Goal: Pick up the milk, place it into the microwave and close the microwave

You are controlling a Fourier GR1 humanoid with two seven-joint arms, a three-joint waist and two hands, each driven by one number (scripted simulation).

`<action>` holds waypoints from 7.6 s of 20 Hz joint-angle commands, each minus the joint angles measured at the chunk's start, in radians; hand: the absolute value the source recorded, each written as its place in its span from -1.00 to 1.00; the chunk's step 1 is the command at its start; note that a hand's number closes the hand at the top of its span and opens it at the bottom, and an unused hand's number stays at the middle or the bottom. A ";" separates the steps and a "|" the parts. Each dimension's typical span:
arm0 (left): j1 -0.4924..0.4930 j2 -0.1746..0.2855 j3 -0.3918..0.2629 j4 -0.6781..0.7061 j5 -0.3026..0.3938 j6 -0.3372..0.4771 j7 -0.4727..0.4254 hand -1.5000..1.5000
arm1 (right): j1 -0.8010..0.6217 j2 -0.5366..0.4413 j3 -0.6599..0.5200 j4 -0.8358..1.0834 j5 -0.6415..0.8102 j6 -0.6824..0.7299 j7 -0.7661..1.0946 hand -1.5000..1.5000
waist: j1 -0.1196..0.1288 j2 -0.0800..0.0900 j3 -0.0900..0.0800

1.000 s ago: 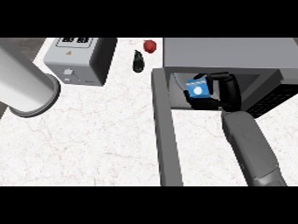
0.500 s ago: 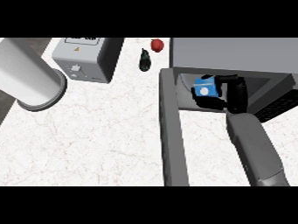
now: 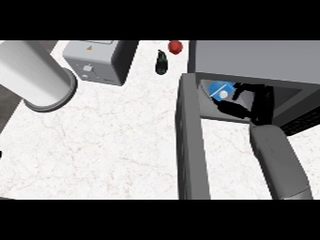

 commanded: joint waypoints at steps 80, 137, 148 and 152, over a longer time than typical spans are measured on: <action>-0.390 -0.058 -0.551 0.511 -0.553 0.026 0.035 1.00 | 0.107 -0.030 -0.095 0.281 -0.058 0.631 0.091 -1.00 | -0.169 -0.023 -0.005; -1.338 -0.077 -0.929 1.320 0.373 1.016 -0.262 1.00 | 0.553 -0.218 0.002 -1.019 -0.746 1.101 0.831 -1.00 | -0.424 0.063 -0.011; -1.364 -0.077 -0.913 1.377 0.457 1.000 -0.362 1.00 | 0.513 -0.276 -0.031 -1.047 -0.817 1.092 0.885 -1.00 | -0.433 0.070 -0.009; -1.367 -0.077 -0.918 1.390 0.488 0.994 -0.385 1.00 | 0.515 -0.280 -0.032 -1.057 -0.845 1.095 0.894 -1.00 | -0.443 0.070 -0.006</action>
